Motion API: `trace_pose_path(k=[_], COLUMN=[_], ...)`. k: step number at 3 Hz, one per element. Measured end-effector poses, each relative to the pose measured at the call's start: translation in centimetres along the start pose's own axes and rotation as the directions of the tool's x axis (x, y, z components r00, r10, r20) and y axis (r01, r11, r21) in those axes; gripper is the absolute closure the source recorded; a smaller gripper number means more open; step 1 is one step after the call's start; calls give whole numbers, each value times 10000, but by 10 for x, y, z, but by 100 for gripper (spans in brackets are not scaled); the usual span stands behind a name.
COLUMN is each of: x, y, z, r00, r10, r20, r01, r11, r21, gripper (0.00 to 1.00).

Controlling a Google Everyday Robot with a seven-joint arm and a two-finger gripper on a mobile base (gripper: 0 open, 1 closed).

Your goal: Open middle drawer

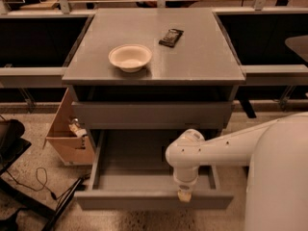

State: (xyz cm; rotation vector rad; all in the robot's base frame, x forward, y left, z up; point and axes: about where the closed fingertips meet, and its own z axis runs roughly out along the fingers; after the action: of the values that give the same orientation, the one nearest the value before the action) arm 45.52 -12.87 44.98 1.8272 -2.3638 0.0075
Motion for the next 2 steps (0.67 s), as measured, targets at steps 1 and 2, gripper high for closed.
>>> trace_pose_path(k=[1,2], x=[0,16], y=[0,17], z=[0,-3], r00=[10000,9997], r10=[0,183], r20=[0,-179], r01=[0,-184], r11=[10000,9998], r21=[0,-63], gripper=[100,100])
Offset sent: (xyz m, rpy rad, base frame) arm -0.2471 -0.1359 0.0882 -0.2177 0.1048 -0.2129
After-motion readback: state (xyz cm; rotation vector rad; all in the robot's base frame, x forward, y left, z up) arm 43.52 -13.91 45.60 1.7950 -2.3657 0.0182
